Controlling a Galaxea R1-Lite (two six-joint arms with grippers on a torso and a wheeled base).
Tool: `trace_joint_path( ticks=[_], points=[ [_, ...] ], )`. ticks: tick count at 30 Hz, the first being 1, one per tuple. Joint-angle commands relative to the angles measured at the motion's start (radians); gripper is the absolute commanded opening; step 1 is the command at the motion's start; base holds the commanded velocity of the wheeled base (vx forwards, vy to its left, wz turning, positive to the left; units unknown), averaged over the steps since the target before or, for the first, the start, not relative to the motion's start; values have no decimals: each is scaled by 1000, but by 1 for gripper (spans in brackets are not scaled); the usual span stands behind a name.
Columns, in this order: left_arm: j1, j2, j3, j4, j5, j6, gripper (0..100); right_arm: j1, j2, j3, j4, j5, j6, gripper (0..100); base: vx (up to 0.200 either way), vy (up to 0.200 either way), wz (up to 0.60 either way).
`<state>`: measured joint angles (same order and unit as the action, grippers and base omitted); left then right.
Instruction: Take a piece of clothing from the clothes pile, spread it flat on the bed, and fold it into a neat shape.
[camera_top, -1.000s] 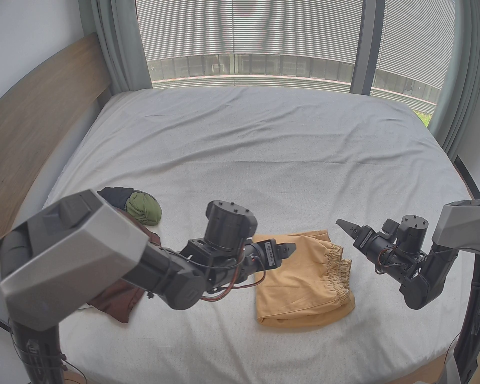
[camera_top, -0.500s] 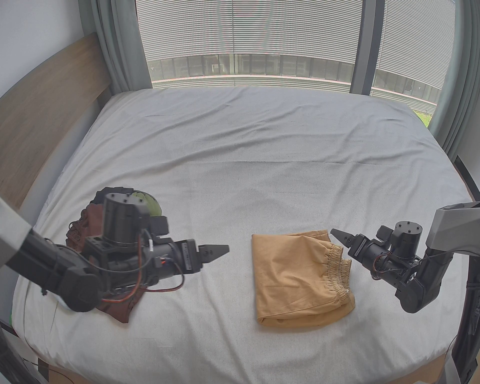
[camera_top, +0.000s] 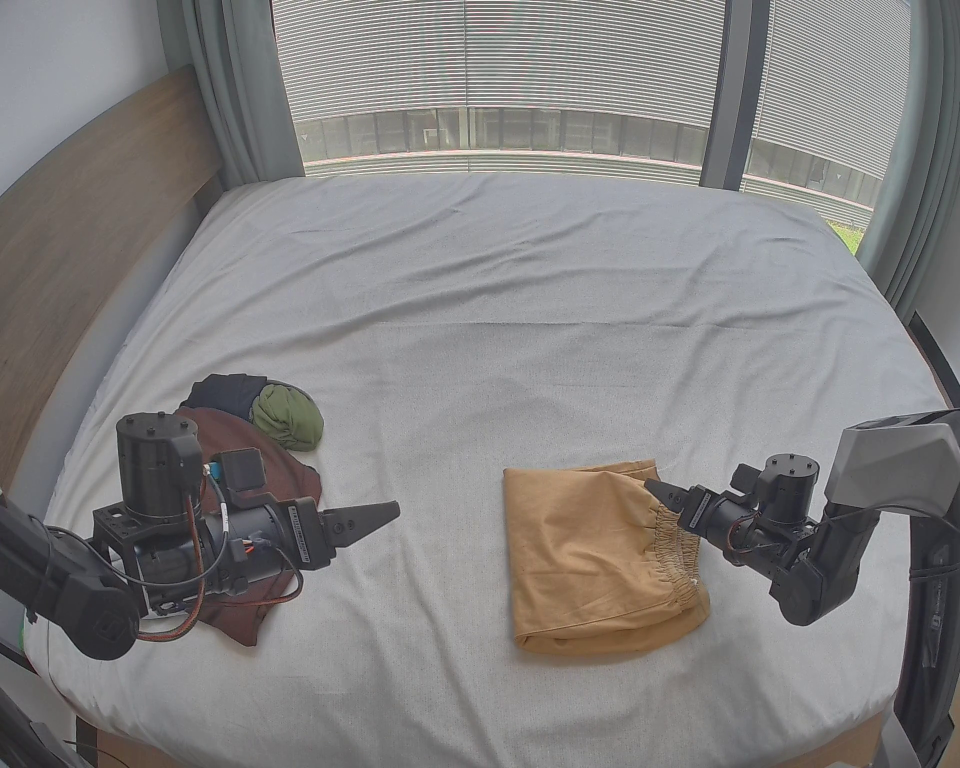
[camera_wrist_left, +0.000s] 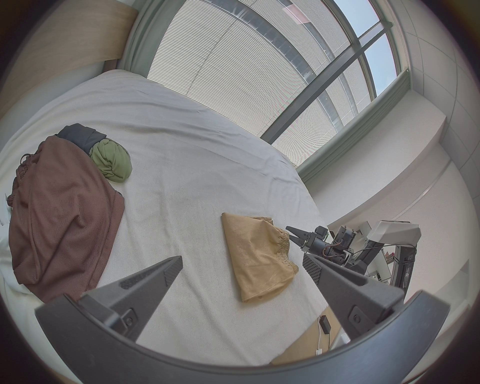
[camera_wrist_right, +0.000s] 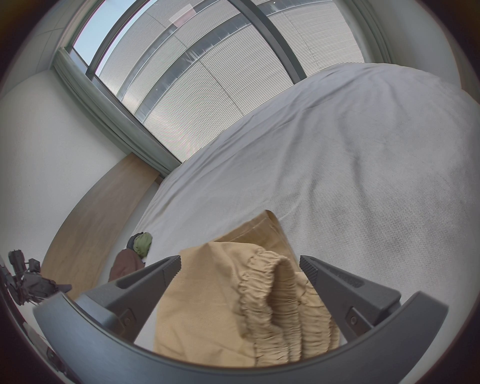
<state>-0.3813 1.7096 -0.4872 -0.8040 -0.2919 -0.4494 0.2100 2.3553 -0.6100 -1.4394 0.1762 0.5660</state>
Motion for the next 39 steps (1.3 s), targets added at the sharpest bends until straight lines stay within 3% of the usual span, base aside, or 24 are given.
trace_joint_path(
  ticks=[1,13,14,39],
  points=[
    [13,41,24,-44,0,-5,100,-27,105,-39,-27,0,-12,100,0,0,0],
    [12,45,38,-80,-10,-11,100,-9,114,-45,-69,2,-12,100,0,0,0],
    [12,45,39,-80,-10,-11,100,-9,114,-43,-73,2,-12,0,0,0,0],
    [5,82,56,-80,-10,-8,100,-61,48,18,-13,-7,-86,0,0,0,0]
  ],
)
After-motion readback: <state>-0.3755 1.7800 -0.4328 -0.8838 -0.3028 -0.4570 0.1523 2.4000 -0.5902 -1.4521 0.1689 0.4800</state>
